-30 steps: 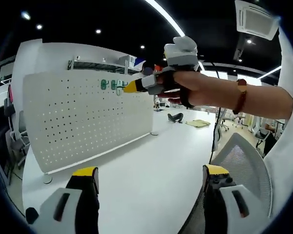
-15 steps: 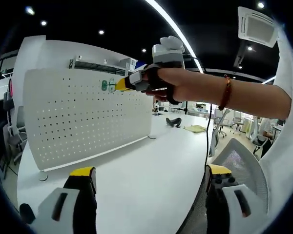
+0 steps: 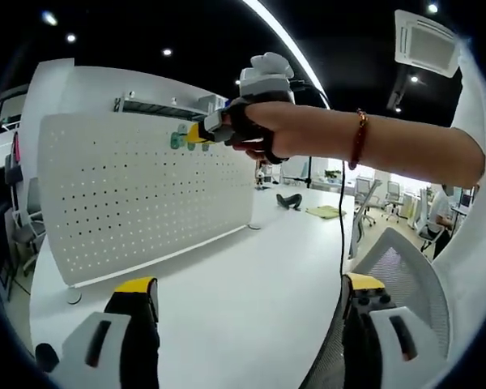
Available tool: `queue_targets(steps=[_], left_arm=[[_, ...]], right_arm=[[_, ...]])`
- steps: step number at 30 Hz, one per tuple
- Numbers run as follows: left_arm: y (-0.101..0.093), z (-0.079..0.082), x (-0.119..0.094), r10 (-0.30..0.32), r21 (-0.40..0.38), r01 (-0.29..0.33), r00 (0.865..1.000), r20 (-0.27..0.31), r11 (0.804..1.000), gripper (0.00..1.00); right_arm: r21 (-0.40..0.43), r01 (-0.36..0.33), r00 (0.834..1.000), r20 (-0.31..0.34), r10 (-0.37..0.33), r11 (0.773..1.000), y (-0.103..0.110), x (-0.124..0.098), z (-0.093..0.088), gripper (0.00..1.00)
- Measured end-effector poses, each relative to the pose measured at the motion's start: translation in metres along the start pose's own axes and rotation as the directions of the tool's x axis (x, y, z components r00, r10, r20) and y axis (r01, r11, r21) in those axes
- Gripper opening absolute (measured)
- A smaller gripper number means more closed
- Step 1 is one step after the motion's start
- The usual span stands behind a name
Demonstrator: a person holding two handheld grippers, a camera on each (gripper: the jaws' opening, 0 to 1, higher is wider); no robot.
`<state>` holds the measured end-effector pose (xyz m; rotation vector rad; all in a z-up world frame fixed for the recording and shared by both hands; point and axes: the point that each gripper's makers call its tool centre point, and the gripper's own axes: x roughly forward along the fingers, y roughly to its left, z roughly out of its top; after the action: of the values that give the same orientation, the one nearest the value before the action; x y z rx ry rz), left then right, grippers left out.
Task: Insert the hook assembly into the mounting plate slot until the hook locks in place.
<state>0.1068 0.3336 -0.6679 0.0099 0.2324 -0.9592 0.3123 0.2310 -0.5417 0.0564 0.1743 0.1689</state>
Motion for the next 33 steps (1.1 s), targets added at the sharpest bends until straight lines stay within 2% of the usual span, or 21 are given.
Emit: queue_targets(steps=[12,16,21,33], left_arm=[[0.009,-0.005,-0.006,0.021,0.017,-0.021,0.999,-0.028,1.0,0.95],[0.014,-0.003,-0.009,0.031,-0.006,-0.031,0.999,-0.007,0.999,0.95],[0.015,-0.006,-0.01,0.039,0.007,-0.039,0.999,-0.022,0.999,0.95],[0.019,-0.006,-0.014,0.047,0.017,-0.047,0.999,-0.02,0.999,0.95]], right_arm=[[0.008,0.021,1.0,-0.003,-0.021,1.0,0.0,0.019,0.012,0.0],[-0.011,0.018,1.0,-0.011,-0.019,1.0,0.003,0.024,0.014,0.0],[-0.004,0.032,0.999,-0.024,-0.032,0.999,0.0,0.029,0.011,0.0],[0.002,0.058,0.998,-0.02,-0.058,0.998,-0.006,0.039,0.02,0.0]])
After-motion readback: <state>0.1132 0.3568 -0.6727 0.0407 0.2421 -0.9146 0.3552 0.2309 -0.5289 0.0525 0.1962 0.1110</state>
